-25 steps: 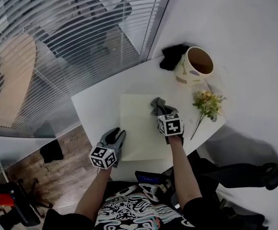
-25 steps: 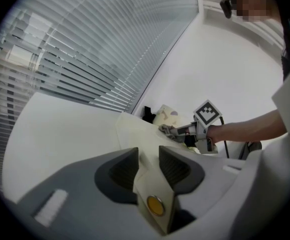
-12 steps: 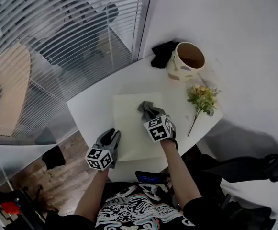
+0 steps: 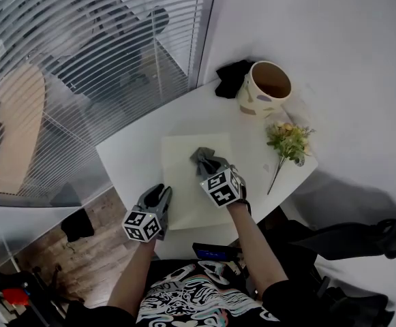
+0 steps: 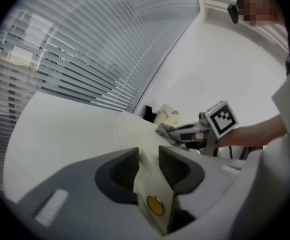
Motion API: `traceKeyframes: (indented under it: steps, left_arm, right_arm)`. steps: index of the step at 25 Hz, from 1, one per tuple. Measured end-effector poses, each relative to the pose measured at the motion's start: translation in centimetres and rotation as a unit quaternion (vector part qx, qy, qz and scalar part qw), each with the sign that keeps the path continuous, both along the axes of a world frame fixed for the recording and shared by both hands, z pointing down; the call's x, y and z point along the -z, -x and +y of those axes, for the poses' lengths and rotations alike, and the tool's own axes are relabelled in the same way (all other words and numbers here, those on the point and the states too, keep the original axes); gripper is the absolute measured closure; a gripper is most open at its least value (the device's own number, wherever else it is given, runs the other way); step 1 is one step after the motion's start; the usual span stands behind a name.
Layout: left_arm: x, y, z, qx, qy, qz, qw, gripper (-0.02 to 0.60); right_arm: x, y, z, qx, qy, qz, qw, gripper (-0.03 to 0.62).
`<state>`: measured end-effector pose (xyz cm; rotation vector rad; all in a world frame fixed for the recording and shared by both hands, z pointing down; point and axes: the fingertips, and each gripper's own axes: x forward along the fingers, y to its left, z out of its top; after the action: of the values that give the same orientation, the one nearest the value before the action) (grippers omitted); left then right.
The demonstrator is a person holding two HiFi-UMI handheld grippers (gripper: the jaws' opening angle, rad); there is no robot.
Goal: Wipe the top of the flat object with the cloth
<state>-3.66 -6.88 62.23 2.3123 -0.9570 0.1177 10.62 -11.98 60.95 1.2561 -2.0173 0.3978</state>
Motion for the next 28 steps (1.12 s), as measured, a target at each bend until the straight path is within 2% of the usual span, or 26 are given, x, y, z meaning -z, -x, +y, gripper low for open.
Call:
traceKeyframes:
  steps: [12, 28]
  left_arm:
    - [-0.1, 0.0, -0.1, 0.007, -0.001, -0.008, 0.9999, 0.400]
    - [-0.1, -0.1, -0.2, 0.012, -0.007, -0.012, 0.9998, 0.400]
  right_arm:
    - [0.0, 0.2, 1.9, 0.008, 0.011, -0.014, 1.000, 0.577]
    - [-0.2, 0.4, 4.9, 0.017, 0.006, -0.005, 1.000, 0.576]
